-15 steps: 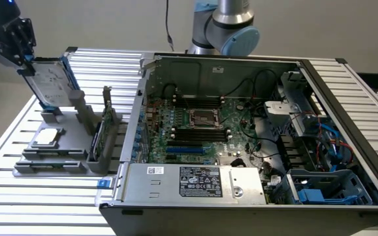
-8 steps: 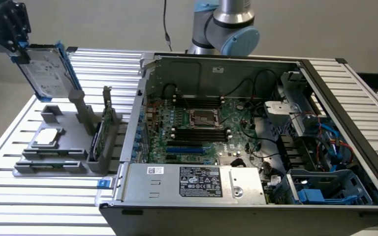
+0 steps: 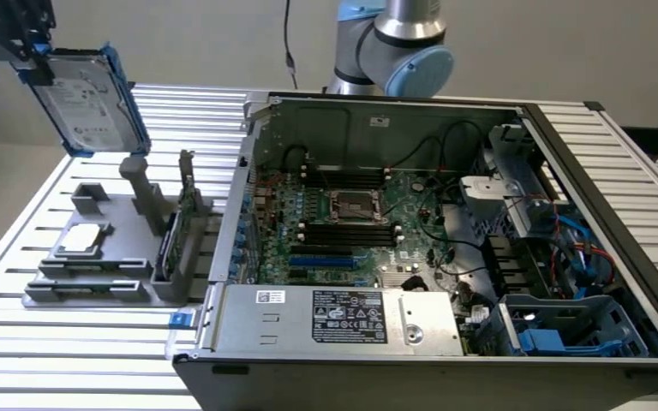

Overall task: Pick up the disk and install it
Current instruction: 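Pick up the disk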

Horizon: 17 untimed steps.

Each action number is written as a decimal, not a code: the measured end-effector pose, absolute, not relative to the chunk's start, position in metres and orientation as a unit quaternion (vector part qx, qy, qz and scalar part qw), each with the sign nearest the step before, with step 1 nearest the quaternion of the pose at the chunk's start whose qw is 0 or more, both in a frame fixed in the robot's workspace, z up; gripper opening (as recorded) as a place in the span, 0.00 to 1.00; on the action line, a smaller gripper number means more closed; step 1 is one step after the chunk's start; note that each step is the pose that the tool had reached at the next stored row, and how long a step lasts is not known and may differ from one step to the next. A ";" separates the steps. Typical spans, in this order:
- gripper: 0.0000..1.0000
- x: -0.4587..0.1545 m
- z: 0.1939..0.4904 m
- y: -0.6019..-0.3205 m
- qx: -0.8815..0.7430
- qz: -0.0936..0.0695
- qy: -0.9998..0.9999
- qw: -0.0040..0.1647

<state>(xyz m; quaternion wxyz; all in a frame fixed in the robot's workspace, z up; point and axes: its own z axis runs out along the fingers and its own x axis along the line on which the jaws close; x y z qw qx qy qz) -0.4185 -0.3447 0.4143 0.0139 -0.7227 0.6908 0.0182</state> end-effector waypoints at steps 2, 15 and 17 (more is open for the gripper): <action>0.33 -0.410 0.423 -0.345 -0.723 0.018 0.691 0.014; 0.33 -0.351 0.475 -0.350 -0.723 0.022 0.690 0.015; 0.33 -0.342 0.479 -0.351 -0.723 0.023 0.690 0.016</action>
